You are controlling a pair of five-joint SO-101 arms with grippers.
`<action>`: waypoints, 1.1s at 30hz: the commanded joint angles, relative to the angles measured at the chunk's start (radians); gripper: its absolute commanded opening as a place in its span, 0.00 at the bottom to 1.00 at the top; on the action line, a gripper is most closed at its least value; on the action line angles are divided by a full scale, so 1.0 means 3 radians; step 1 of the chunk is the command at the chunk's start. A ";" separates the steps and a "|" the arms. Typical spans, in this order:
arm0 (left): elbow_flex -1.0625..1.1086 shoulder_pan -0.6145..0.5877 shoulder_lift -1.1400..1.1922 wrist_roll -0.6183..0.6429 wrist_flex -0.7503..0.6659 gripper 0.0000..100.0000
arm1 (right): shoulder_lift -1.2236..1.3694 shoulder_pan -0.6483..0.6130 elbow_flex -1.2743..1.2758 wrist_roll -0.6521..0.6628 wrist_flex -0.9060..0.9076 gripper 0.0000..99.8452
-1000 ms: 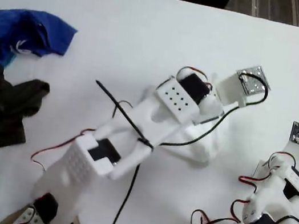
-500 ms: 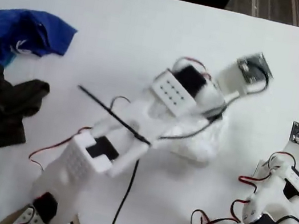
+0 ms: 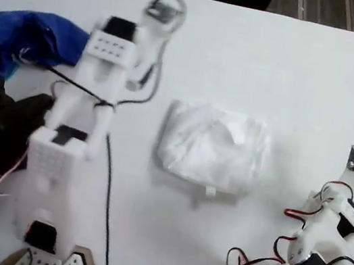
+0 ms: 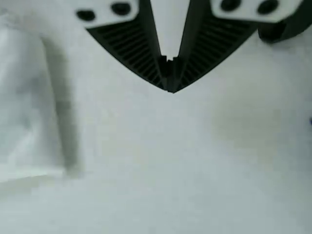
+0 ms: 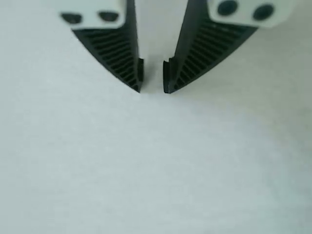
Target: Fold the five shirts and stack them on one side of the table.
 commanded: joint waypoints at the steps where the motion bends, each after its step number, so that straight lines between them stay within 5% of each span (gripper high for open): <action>1: 0.0345 -0.0184 -0.0133 0.0046 -0.0113 0.03 | -0.0120 -0.0253 -0.0271 0.0020 0.0350 0.04; 8: 0.1046 -0.0445 -0.0205 -0.0015 -0.0557 0.03 | -0.0095 -0.1332 -0.1683 0.0051 0.1982 0.04; 14: 0.2555 -0.0445 -0.0854 -0.0015 -0.1570 0.03 | -0.0084 -0.2140 -0.2879 0.0051 0.2703 0.04; 19: 0.3562 -0.0450 -0.1524 -0.0015 -0.2409 0.03 | 0.0233 -0.2744 -0.3089 0.0051 0.2851 0.04; 25: 0.3782 -0.0435 -0.1626 -0.0015 -0.2675 0.03 | 0.0979 -0.3143 -0.3447 0.0051 0.2841 0.04; 33: 0.3782 -0.0430 -0.1621 -0.0031 -0.2680 0.03 | 0.1542 -0.3122 -0.3821 0.0051 0.3271 0.04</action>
